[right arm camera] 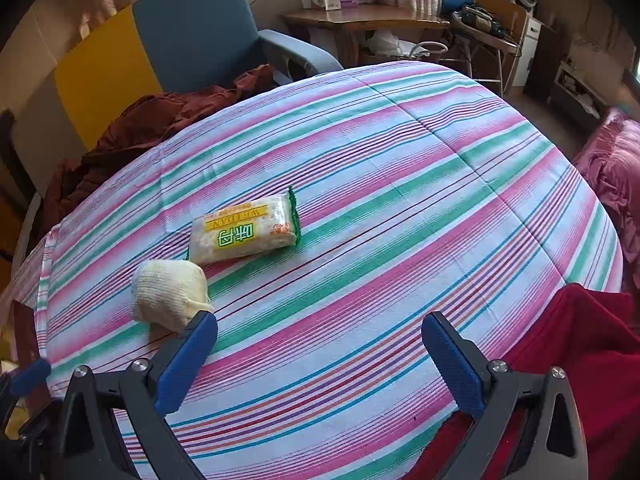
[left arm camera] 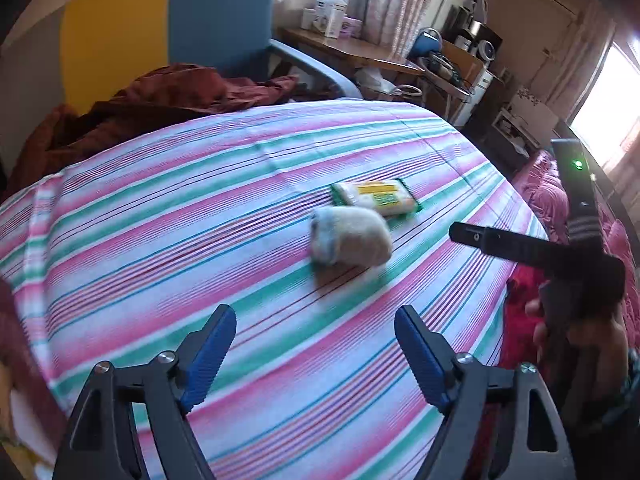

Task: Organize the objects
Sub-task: 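Grasp the knitted sock roll with the left gripper while the right gripper grasps the WEIDAN cracker packet, then carry the sock roll and cracker packet toward the gold tray, then lower the sock roll and cracker packet into the tray and open both grippers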

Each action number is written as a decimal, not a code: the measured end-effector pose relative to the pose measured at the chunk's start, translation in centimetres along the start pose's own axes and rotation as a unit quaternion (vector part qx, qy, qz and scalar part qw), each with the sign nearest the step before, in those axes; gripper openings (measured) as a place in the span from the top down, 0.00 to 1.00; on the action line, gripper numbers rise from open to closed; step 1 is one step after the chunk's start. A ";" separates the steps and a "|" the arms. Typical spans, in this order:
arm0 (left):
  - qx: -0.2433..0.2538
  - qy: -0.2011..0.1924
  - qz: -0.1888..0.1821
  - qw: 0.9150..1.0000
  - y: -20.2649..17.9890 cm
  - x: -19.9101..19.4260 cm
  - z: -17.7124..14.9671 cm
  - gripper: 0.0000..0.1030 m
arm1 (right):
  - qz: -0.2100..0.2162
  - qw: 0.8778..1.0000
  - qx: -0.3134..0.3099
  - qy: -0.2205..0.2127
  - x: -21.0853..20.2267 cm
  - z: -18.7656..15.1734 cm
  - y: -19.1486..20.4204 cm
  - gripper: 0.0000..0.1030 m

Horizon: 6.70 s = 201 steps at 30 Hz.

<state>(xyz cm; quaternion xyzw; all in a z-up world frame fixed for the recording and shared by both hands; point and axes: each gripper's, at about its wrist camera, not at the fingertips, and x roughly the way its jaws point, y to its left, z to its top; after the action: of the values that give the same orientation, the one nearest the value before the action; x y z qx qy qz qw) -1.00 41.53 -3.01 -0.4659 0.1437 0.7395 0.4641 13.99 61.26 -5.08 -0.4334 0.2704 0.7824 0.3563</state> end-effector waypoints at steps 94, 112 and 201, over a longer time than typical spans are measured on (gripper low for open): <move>-0.042 -0.116 0.139 0.983 6.1 -11.5 -10.6 0.32 | 0.115 0.963 -0.238 0.056 1.2 -9.0 12.7 0.53; -0.071 -0.129 0.178 0.973 8.1 -14.1 -13.0 0.32 | 0.254 0.940 -0.204 0.103 1.8 -10.5 16.3 0.53; -0.293 -0.211 0.292 0.886 23.1 -26.1 -21.4 0.21 | 0.255 0.867 -0.422 -0.075 -11.2 -20.9 37.0 0.01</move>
<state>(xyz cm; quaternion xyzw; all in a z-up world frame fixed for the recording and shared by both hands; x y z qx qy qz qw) -4.55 1.09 2.10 -0.3501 -0.0509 0.9311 0.0888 -1.00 20.14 -1.05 -0.3980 -0.0122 0.9157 -0.0535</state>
